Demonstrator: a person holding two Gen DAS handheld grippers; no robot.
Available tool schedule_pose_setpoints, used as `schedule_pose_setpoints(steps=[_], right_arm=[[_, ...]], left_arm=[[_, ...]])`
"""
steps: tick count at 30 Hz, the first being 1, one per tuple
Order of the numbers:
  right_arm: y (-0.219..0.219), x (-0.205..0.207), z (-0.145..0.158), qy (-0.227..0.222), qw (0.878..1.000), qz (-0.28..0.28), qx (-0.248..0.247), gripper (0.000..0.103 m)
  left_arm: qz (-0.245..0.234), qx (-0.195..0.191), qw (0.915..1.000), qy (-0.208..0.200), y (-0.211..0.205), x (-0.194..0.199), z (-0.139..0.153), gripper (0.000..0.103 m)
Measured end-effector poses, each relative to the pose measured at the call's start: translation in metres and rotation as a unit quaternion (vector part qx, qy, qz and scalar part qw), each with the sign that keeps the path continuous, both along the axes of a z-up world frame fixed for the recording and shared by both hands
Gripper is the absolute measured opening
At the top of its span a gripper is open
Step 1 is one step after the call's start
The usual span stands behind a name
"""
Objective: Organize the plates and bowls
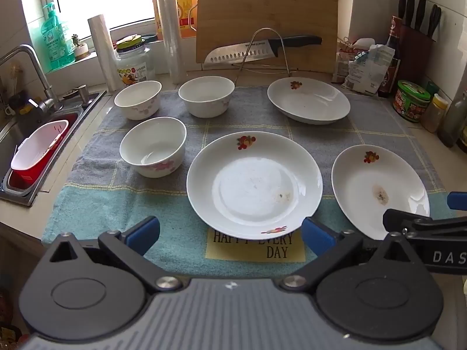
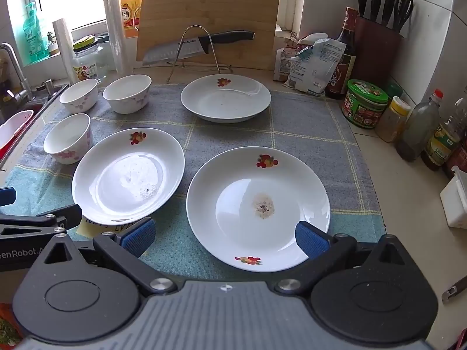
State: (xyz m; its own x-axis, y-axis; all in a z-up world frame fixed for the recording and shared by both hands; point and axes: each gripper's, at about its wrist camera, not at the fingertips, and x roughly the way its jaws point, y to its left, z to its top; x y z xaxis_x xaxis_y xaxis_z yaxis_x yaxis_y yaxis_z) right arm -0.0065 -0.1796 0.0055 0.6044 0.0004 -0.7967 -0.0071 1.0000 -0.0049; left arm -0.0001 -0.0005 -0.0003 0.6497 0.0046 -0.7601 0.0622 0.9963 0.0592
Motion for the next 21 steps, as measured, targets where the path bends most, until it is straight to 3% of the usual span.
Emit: schedule_pose_setpoints(steps=[21], right_arm=[[-0.0002, -0.0035, 0.0052, -0.011, 1.000, 0.000, -0.005, 0.103]], left_arm=[[0.005, -0.006, 1.0000, -0.004, -0.0004, -0.0032, 0.0047, 0.102]])
